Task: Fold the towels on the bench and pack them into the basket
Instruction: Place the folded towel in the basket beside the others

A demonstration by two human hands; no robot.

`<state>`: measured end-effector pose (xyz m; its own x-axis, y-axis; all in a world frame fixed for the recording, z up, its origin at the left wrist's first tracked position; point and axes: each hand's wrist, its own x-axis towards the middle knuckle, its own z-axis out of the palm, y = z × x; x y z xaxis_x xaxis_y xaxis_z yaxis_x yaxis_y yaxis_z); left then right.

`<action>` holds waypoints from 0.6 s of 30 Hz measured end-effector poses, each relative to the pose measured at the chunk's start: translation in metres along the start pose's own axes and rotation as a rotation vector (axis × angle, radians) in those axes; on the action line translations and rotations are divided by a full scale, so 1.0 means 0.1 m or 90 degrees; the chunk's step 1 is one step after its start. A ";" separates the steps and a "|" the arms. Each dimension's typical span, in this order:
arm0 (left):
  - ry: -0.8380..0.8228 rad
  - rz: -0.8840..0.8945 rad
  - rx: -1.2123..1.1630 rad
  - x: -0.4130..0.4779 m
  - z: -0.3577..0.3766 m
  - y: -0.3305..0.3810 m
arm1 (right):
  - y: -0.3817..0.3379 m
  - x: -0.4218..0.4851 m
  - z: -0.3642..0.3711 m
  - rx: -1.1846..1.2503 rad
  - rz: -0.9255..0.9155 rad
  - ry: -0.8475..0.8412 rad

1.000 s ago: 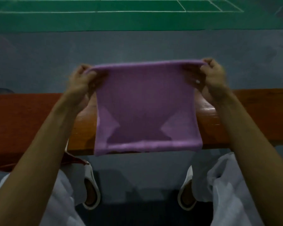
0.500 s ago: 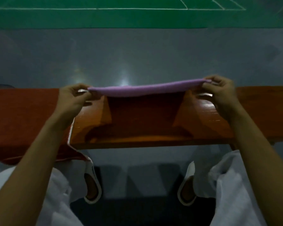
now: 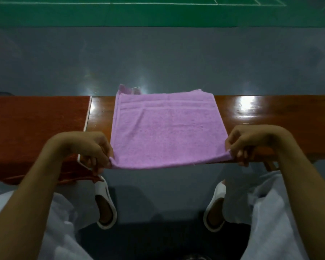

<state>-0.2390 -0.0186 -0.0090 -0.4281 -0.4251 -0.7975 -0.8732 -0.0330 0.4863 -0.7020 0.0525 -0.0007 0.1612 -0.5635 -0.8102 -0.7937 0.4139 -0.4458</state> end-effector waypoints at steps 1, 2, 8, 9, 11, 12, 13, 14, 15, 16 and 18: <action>-0.027 0.010 0.015 0.00 0.00 0.00 | 0.00 -0.01 0.00 -0.013 0.002 -0.030; -0.048 0.026 0.026 0.00 -0.01 -0.01 | 0.00 -0.02 -0.01 -0.019 0.001 -0.045; 0.093 0.152 -0.059 0.03 0.01 0.16 | -0.13 -0.05 0.02 0.049 -0.097 0.129; 0.183 0.180 -0.104 0.08 0.04 0.24 | -0.20 0.01 0.06 0.079 -0.135 0.203; 0.382 0.247 -0.217 0.27 0.13 0.42 | -0.37 0.21 0.18 0.121 -0.212 0.375; 0.478 0.284 -0.243 0.38 0.20 0.51 | -0.49 0.31 0.27 0.129 -0.255 0.460; 0.555 0.315 -0.224 0.48 0.28 0.61 | -0.62 0.41 0.37 0.118 -0.295 0.533; 0.606 0.339 -0.181 0.58 0.36 0.70 | -0.74 0.51 0.49 0.085 -0.327 0.594; 0.628 0.365 -0.143 0.68 0.43 0.77 | -0.84 0.60 0.61 0.038 -0.347 0.638; 0.632 0.390 -0.117 0.77 0.49 0.82 | -0.93 0.69 0.72 -0.019 -0.356 0.665; 0.620 0.425 -0.073 0.95 0.58 0.86 | -1.06 0.83 0.90 -0.122 -0.366 0.665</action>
<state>-0.3685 -0.0093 -0.0642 -0.3904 -0.8964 0.2100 -0.4966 0.3971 0.7718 -0.5518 0.0262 -0.0553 0.0378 -0.9735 0.2254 -0.8498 -0.1500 -0.5053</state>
